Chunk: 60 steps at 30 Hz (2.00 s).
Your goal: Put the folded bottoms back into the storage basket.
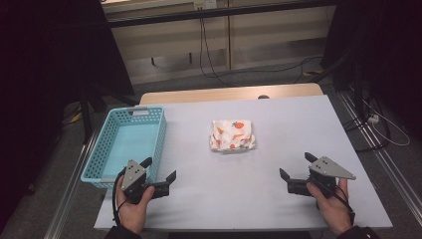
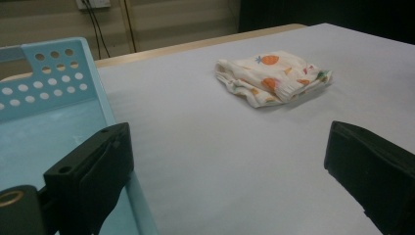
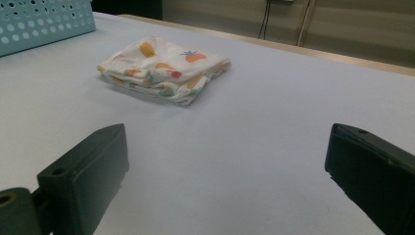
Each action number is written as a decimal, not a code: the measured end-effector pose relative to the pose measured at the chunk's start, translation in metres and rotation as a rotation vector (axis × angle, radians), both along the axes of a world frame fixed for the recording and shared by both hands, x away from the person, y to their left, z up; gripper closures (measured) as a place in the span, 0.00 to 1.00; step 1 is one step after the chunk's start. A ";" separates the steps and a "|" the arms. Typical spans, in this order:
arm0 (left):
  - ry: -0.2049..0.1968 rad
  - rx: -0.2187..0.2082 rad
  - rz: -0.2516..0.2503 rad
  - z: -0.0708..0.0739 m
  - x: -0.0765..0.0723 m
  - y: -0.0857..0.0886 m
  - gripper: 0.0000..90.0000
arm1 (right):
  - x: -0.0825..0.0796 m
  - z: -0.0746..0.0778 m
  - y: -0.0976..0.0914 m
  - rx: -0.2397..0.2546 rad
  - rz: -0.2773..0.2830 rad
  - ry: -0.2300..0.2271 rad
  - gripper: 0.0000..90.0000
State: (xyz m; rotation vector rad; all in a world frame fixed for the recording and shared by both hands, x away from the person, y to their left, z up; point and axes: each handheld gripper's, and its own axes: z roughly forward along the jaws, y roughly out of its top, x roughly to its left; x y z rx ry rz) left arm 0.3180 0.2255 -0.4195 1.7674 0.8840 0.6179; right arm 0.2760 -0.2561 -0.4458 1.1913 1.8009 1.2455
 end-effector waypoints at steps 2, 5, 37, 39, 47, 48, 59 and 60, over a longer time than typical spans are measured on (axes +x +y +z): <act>0.000 0.000 0.000 0.000 0.000 0.000 0.05 | 0.001 0.000 0.000 -0.003 0.002 0.002 0.02; -0.001 -0.001 0.001 0.000 0.000 0.000 0.05 | 0.002 -0.001 -0.001 0.005 0.007 0.018 0.03; -0.012 0.032 -0.058 0.001 -0.009 -0.015 0.05 | 0.010 -0.001 0.016 0.008 0.156 0.080 0.07; -0.015 0.031 -0.060 0.001 -0.009 -0.016 0.05 | 0.011 -0.001 0.018 0.006 0.167 0.086 0.08; -0.010 0.038 -0.073 0.000 -0.009 -0.019 0.05 | 0.017 0.005 0.031 -0.030 0.228 0.135 0.12; -0.010 0.038 -0.073 0.000 -0.009 -0.019 0.05 | 0.017 0.005 0.031 -0.030 0.228 0.135 0.12; -0.008 0.068 -0.111 -0.002 -0.009 -0.026 0.05 | 0.037 0.008 0.045 -0.059 0.315 0.216 0.14; -0.008 0.063 -0.113 -0.003 -0.008 -0.026 0.05 | 0.038 0.008 0.047 -0.058 0.324 0.218 0.14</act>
